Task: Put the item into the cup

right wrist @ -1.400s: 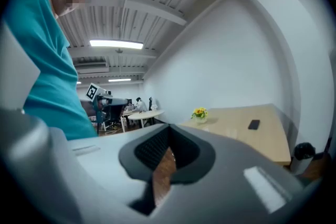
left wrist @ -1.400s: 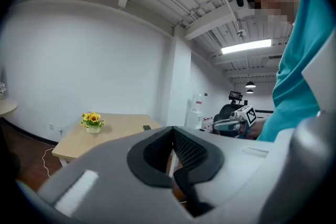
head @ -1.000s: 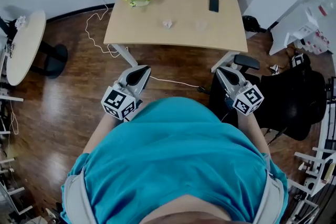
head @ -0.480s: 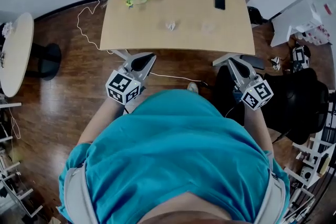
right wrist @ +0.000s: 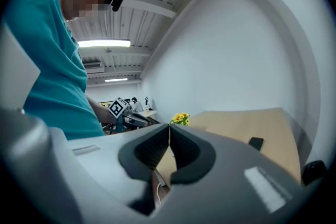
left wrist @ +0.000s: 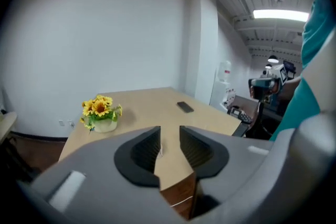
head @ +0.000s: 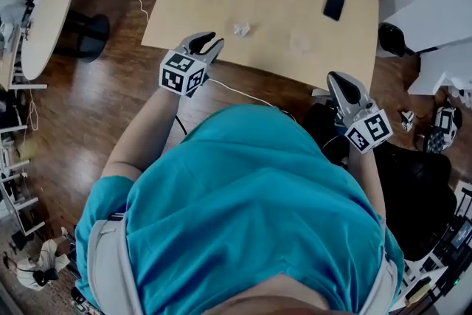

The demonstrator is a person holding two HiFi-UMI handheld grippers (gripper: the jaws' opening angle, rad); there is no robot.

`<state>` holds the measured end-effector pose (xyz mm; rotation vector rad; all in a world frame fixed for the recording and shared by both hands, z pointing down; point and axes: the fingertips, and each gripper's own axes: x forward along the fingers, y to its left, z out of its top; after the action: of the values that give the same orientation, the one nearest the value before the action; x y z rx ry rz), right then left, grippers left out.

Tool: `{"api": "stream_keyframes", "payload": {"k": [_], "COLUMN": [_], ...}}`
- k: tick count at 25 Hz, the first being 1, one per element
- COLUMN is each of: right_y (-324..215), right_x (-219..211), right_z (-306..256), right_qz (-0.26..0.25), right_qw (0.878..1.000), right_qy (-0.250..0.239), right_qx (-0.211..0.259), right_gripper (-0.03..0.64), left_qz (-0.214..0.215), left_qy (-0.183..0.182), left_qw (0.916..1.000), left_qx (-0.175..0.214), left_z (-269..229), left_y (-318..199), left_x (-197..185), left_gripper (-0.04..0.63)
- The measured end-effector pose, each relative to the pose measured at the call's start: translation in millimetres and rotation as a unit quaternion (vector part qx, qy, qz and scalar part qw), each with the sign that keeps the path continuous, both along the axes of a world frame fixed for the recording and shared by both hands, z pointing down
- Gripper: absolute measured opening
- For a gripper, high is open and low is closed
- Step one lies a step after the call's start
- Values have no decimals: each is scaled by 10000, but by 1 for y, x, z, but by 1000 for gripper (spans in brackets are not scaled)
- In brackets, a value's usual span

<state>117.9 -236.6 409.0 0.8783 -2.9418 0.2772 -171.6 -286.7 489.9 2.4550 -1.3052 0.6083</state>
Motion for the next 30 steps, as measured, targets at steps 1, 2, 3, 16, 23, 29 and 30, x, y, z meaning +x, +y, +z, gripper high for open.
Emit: {"api": "stream_keyframes", "payload": {"k": [1,2,3,16,23,29,30], "right_y": [-5,-9,-12,-62,-85,-97,-97], "right_x": [5,9,12,13,10,17,18], "right_z": [3,7,11,65,98,113,115], "right_qz": [-37,-64,-79,565,645,670,670], "right_qw": [10000,10000,9999,9977,9959,9954,9954], "right_qy": [-16,-23,-27,343,549,593,602], "right_qx": [-37,-69,-89,-181,-325,-338,-337], "right_gripper": [5,5,5,6,8,8,8], "left_qz": [-5,22,74,876,935,1307,1384], "left_qy": [-186,-350,-490,-1617,-2081,-1996,-1941], "left_qw": [9997,9987,9973,9674,9603,9587,9598], "left_qx": [-176,-364,-541,-1741,-1606,-1547,-1481], "left_z": [15,29,43,163,184,172,165], "left_y": [-9,-17,-26,-104,-119,-108,-106], "left_x": [5,9,13,38,38,56,63], "left_gripper": [99,116,134,169,43,11,11]}}
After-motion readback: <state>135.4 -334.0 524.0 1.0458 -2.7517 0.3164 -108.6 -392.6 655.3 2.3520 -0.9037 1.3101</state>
